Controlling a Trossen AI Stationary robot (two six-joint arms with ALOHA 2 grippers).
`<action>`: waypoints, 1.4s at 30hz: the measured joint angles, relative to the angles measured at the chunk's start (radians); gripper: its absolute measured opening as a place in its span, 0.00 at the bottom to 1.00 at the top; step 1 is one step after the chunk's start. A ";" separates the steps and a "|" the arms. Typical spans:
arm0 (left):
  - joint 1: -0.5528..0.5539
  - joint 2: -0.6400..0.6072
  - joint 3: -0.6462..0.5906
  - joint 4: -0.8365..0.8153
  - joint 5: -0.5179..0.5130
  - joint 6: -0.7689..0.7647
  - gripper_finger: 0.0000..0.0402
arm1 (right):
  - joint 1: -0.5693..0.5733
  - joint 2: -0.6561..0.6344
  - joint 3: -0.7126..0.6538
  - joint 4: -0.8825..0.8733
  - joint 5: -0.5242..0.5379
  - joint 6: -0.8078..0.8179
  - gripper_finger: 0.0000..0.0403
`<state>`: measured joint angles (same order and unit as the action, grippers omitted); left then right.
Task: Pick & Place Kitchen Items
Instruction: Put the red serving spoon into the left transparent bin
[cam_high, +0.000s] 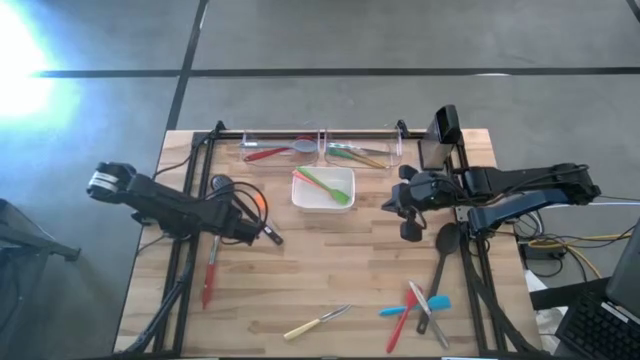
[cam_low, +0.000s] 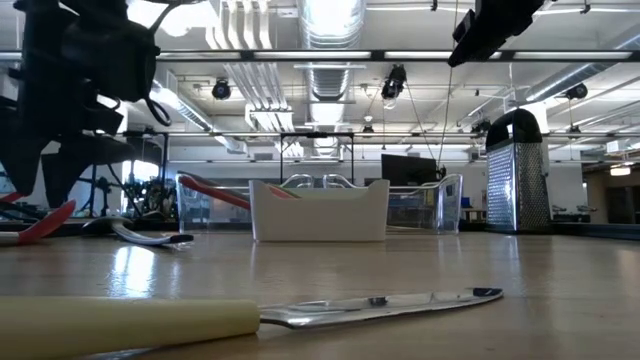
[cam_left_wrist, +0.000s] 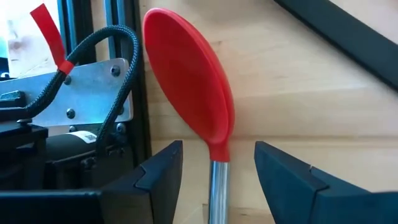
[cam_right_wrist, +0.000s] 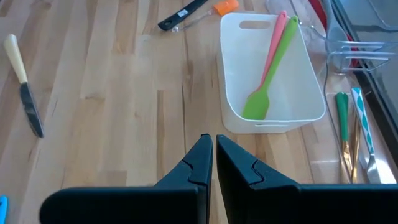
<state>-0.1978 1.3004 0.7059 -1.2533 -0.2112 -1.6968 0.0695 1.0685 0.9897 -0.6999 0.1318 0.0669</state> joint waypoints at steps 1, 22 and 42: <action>0.000 0.005 -0.001 0.002 -0.002 -0.012 0.49 | 0.000 0.002 0.000 0.003 0.000 0.000 0.04; 0.219 0.264 -0.006 0.217 -0.104 0.186 0.30 | 0.000 0.007 0.000 0.007 -0.004 0.000 0.04; 0.226 0.204 0.059 0.249 -0.160 0.353 0.04 | 0.000 0.007 -0.001 0.001 -0.011 0.008 0.04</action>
<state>0.0286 1.5048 0.7644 -1.0040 -0.3708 -1.3435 0.0700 1.0752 0.9890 -0.6989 0.1211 0.0750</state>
